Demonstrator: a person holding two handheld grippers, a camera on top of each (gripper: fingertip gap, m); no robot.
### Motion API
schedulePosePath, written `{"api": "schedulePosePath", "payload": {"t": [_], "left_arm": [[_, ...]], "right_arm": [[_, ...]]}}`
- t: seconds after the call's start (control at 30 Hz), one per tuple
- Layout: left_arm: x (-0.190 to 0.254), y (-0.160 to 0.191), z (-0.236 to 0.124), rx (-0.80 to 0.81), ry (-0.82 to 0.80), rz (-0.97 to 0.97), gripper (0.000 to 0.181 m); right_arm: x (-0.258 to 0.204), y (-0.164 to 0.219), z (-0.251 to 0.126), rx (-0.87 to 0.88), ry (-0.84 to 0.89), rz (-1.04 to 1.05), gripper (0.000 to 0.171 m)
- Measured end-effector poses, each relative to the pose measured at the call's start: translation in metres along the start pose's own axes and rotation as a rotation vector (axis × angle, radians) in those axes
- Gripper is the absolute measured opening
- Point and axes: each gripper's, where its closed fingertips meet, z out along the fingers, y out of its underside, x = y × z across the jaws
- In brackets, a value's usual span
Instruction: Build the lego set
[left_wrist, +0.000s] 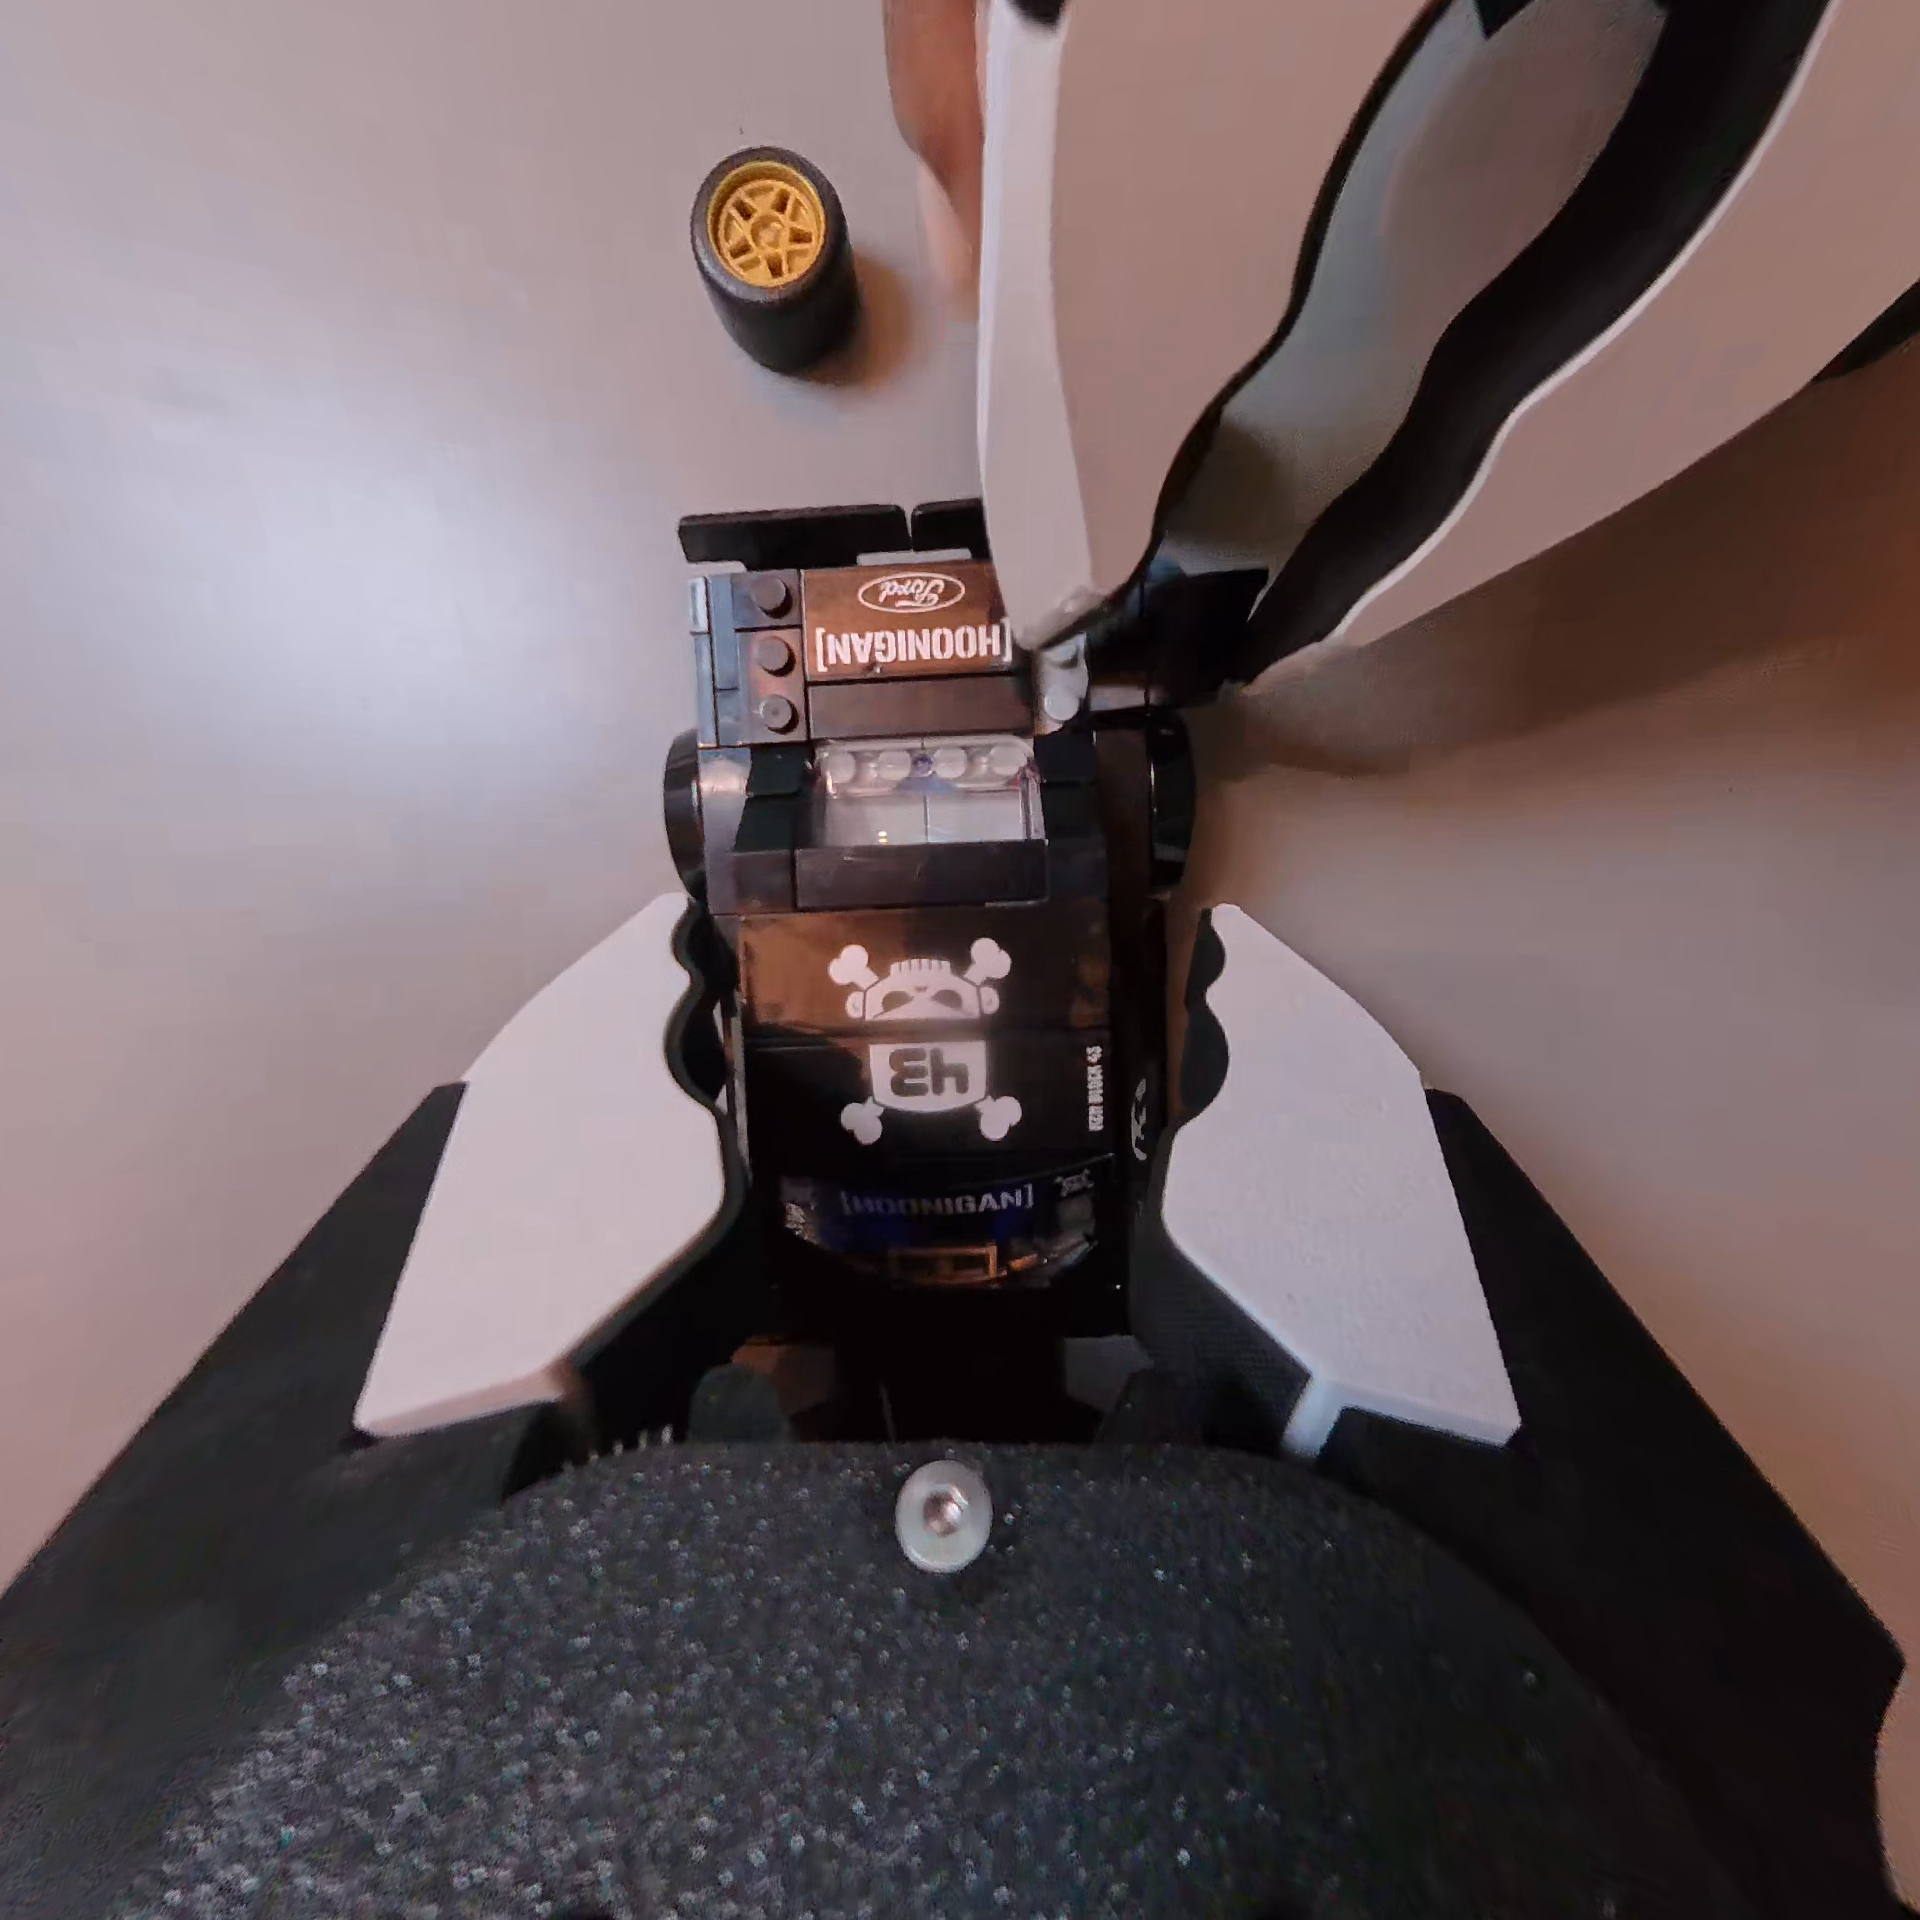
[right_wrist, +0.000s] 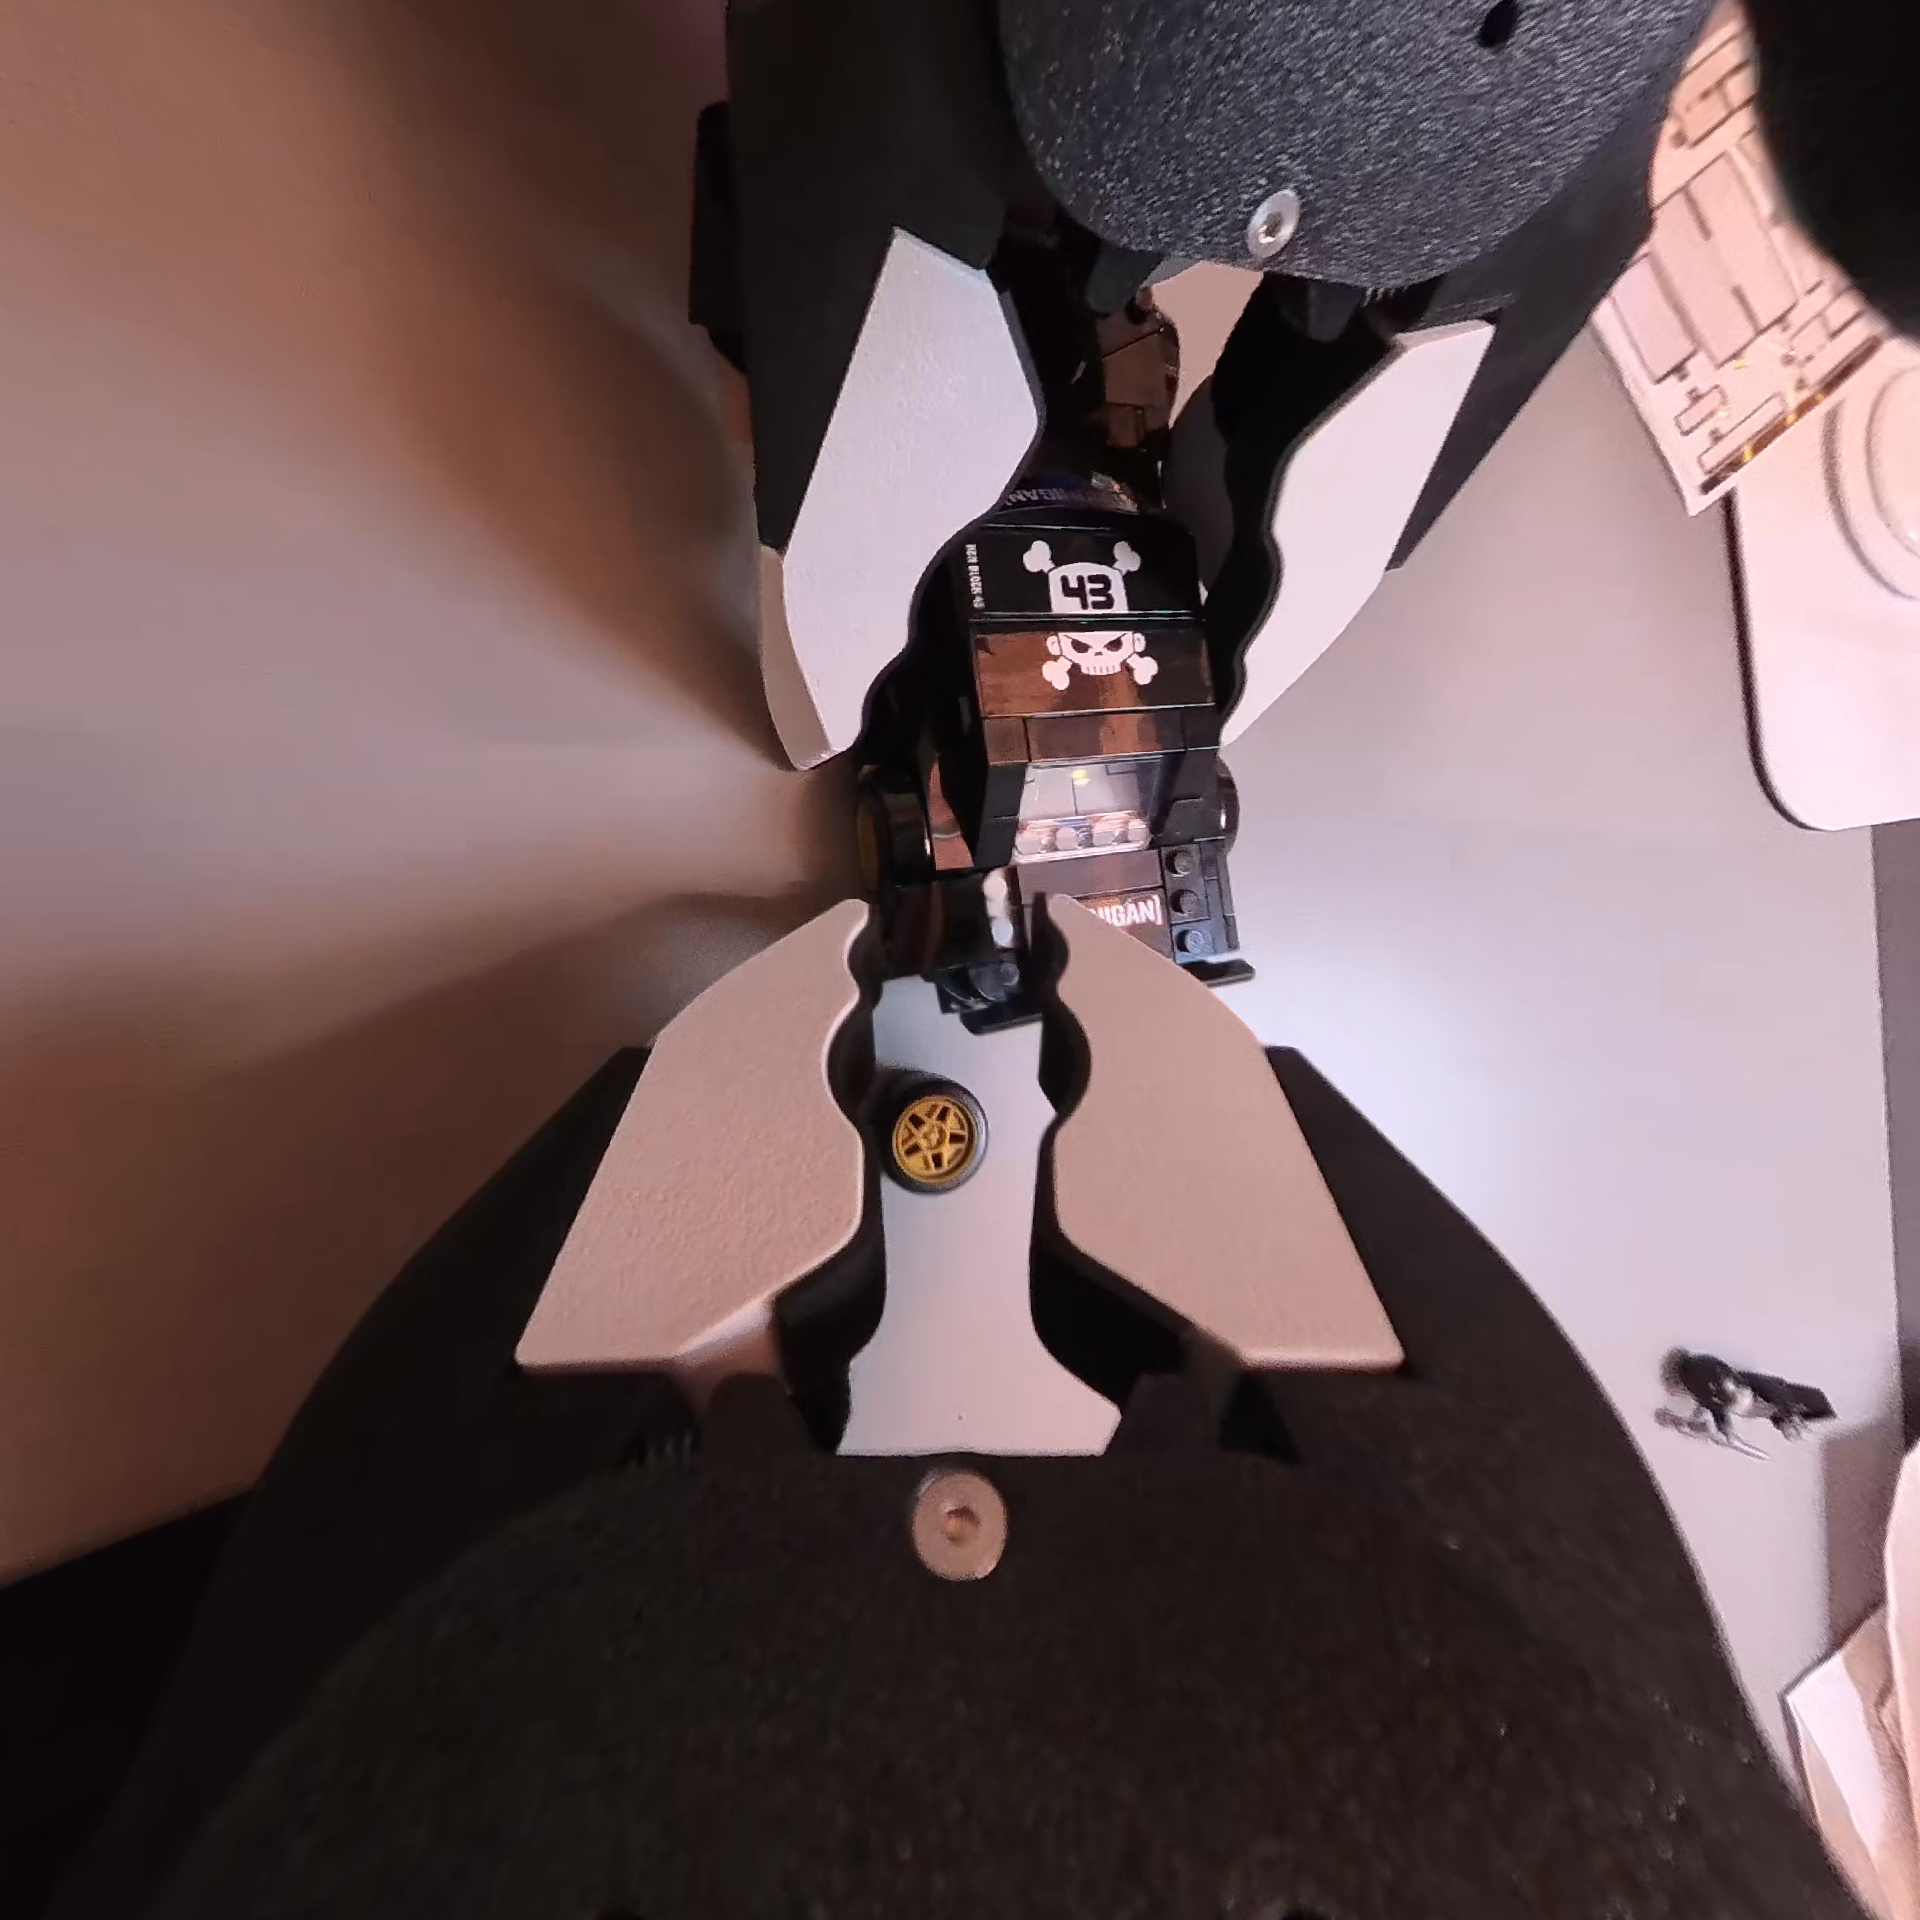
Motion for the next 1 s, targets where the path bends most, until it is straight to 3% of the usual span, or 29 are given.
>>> {"api": "schedulePosePath", "payload": {"t": [0.23,0.47,0.67,1.0], "left_arm": [[-0.0002,0.0003,0.0002,0.007,0.005,-0.01,0.086],[-0.0005,0.0005,0.0002,0.012,0.004,-0.015,0.086],[-0.0003,0.0004,0.0004,0.015,0.004,-0.015,0.085],[-0.0005,0.0003,0.0003,0.023,-0.004,-0.03,0.084]], "right_arm": [[-0.006,0.002,-0.0021,0.0,0.058,-0.053,0.014],[-0.0057,0.002,0.0006,-0.001,0.204,-0.148,0.013],[-0.0044,0.0013,0.0017,0.076,0.225,-0.069,0.012],[-0.0033,0.0016,0.0015,0.142,0.414,-0.209,0.011]]}}
